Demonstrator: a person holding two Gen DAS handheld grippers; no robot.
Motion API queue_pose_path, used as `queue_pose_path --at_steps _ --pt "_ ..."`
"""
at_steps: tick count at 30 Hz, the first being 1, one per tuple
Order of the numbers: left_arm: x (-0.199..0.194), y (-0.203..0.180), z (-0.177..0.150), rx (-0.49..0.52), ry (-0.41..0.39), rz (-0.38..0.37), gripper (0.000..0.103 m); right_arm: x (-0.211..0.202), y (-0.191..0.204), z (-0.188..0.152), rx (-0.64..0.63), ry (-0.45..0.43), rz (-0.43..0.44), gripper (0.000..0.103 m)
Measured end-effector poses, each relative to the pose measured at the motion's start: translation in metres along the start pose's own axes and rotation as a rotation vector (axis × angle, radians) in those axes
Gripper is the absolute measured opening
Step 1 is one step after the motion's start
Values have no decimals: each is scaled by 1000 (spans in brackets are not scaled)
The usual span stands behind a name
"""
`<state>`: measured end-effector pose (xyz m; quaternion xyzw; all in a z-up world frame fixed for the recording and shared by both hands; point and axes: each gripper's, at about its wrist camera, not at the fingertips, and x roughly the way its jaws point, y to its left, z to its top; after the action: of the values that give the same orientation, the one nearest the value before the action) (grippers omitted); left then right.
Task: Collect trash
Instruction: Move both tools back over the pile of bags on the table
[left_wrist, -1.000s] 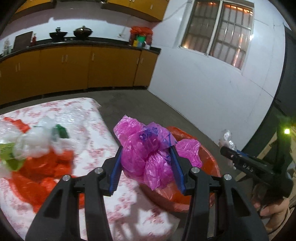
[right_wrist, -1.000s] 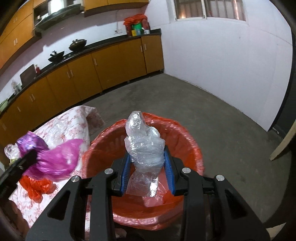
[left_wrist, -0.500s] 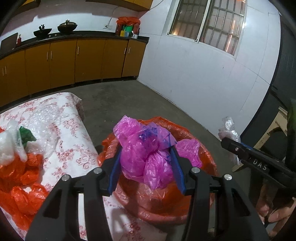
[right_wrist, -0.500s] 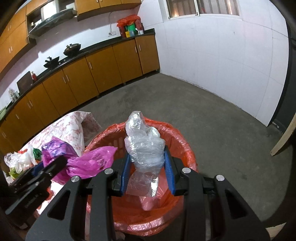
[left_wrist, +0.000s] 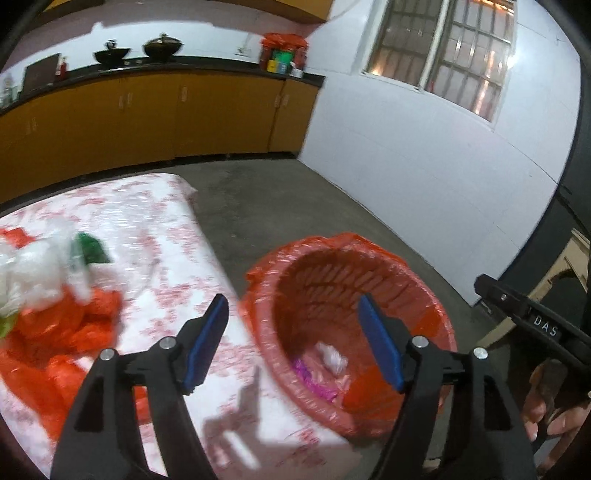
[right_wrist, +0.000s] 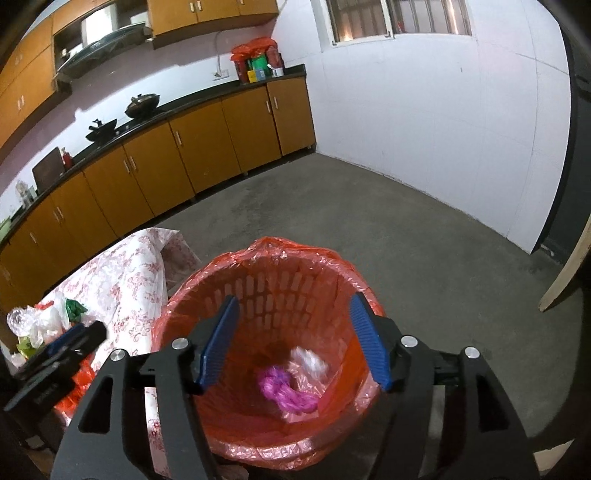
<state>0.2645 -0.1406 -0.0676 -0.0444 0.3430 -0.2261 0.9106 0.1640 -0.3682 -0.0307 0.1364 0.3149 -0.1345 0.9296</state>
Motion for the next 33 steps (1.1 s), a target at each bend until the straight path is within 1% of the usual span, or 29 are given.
queue_pose_path --at_steps 5,9,12,14,16,19,20,23,25,27,29,31,33 --pt "-43 22 -9 2 -73 115 77 -5 26 -6 -80 -15 15 64" --pt "-86 60 -20 -31 -137 235 81 -11 60 -15 -150 -27 77 67" --pt "-117 92 -30 -64 -174 330 83 -14 95 -26 -218 -25 143 68" --pt "-138 114 -39 -79 -194 411 84 -13 124 -36 -276 -8 201 68" --pt "-158 139 -50 -103 -205 487 86 -12 145 -45 -309 8 237 68" --pt "-179 170 -63 -141 -205 581 87 -10 181 -61 -356 36 303 68" --pt "-183 178 -66 -155 -202 600 87 -9 197 -68 -379 47 330 68" --pt "-199 205 -79 -228 -192 643 87 -8 226 -83 -426 63 370 68" --pt "-209 221 -87 -271 -189 662 87 -6 243 -91 -450 71 387 68" --pt "-215 227 -92 -294 -189 673 87 -1 261 -99 -473 82 395 69" --pt "-222 234 -100 -317 -189 680 87 3 271 -104 -486 85 403 72" --pt "-227 241 -104 -333 -188 682 87 8 280 -108 -505 80 400 78" --pt "-230 245 -107 -344 -187 684 87 13 286 -111 -517 80 400 80"
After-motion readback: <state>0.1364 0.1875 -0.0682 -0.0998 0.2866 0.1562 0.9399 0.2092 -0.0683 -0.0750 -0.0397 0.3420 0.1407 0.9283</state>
